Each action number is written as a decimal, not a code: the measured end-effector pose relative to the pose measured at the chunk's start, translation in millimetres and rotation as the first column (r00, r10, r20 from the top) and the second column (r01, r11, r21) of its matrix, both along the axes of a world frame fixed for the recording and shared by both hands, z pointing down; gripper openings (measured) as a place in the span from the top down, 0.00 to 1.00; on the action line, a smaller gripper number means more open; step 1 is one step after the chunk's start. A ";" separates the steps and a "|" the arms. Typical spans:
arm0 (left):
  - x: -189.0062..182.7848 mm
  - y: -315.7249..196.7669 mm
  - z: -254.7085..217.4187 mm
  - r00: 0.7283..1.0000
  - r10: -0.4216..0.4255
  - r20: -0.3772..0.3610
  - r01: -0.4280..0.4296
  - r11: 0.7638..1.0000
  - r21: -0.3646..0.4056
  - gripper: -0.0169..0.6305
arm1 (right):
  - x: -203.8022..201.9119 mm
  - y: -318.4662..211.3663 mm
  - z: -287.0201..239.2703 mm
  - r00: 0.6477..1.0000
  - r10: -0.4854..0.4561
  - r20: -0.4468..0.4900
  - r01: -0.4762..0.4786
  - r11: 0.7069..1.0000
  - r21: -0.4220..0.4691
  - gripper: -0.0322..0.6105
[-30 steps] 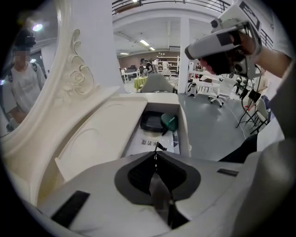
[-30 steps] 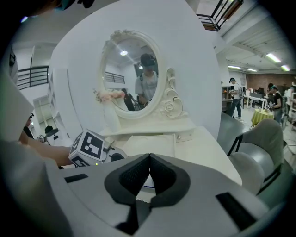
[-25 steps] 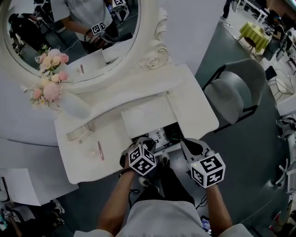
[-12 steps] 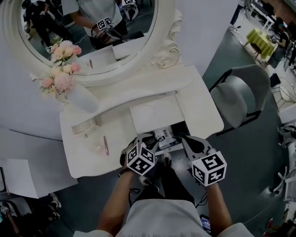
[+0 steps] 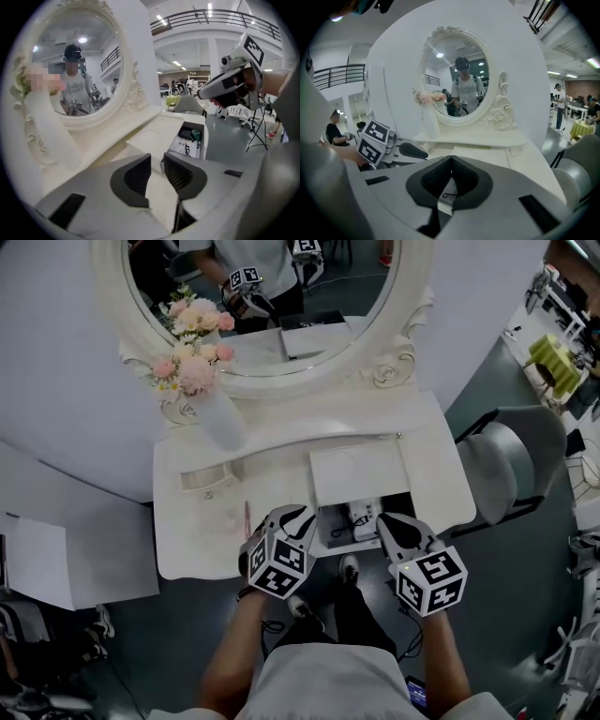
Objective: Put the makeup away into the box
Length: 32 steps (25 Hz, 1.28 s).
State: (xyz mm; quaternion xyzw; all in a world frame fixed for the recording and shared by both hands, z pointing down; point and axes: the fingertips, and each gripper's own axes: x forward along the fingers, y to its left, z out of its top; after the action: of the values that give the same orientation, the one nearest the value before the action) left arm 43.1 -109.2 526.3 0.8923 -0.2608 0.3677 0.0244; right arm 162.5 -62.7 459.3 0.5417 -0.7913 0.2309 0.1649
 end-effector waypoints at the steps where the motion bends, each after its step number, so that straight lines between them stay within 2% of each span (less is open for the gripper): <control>1: -11.9 -2.3 -4.9 1.000 -0.025 -0.003 0.025 1.000 0.009 0.81 | -8.6 -2.7 -1.8 1.000 -0.013 0.002 0.013 1.000 0.003 0.95; 7: -85.7 -11.5 -18.8 0.984 -0.178 -0.019 0.179 0.984 0.016 0.81 | -65.6 -20.1 -9.2 0.993 -0.121 0.002 0.121 0.993 0.014 0.95; 18: -192.8 -9.9 -11.9 0.937 -0.348 -0.009 0.348 0.937 -0.011 0.80 | -167.4 -46.6 -8.2 0.956 -0.293 0.000 0.293 0.956 0.007 0.95; 20: -204.8 -9.2 -6.4 0.932 -0.362 -0.008 0.362 0.932 -0.030 0.79 | -180.9 -50.6 -5.3 0.950 -0.312 0.001 0.312 0.950 0.001 0.95; 25: -220.3 -1.8 17.5 0.943 -0.333 0.023 0.333 0.936 -0.118 0.68 | -211.2 -58.9 -0.8 0.936 -0.352 0.006 0.352 0.936 -0.007 0.95; 32: -231.1 -10.3 50.9 0.945 -0.325 0.046 0.328 0.929 -0.169 0.61 | -234.9 -66.4 12.4 0.918 -0.395 0.012 0.396 0.917 -0.042 0.95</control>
State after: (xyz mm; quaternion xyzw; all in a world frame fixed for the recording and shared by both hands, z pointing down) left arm -188.0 -119.5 577.1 0.8277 -0.3723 0.3879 0.1610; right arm -72.5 -129.1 471.8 0.3665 -0.8795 0.2109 0.2184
